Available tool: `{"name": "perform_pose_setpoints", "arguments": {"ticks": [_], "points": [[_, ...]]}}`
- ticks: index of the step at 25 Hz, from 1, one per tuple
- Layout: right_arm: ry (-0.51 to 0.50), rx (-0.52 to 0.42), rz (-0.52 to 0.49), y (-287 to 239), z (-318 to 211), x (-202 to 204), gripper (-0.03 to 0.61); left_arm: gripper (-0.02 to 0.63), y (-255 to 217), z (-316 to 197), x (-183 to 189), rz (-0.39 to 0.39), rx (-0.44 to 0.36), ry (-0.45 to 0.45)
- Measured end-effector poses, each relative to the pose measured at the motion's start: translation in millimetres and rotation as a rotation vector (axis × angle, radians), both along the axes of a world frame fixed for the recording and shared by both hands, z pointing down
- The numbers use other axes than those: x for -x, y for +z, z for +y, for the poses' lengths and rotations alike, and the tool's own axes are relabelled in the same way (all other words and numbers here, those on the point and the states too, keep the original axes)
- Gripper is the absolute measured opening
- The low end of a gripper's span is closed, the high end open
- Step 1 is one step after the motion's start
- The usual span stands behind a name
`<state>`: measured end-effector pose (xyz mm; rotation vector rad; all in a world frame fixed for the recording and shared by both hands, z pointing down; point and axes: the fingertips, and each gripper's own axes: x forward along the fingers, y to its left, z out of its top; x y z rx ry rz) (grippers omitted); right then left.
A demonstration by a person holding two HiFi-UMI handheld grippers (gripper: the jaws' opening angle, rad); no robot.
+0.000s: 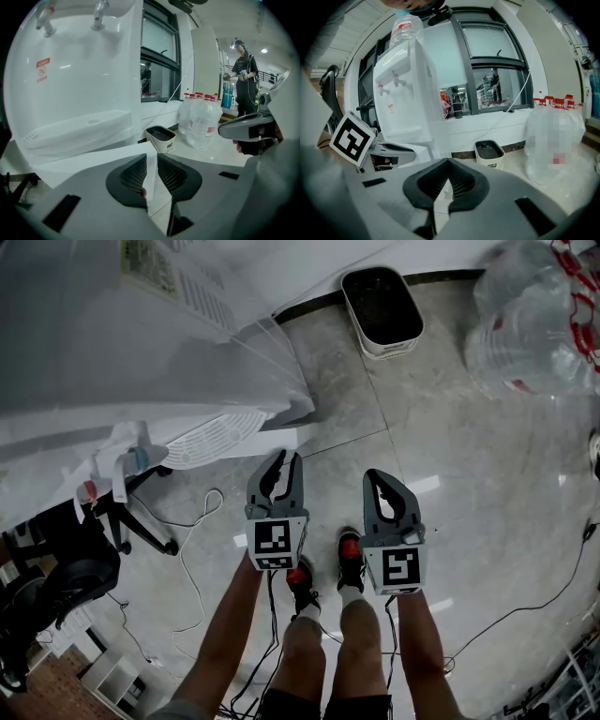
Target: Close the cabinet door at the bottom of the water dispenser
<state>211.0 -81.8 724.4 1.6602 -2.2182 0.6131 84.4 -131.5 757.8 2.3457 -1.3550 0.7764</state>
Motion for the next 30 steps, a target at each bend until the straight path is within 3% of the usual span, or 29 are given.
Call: {"name": "perform_pose_setpoints", "arguments": {"ticks": [30], "points": [[0.060,-0.023,0.007,-0.7,-26.5,-24.6,0.017,0.091,5.3,-52.2,-3.2,-0.042,-0.035,-0.008]]}}
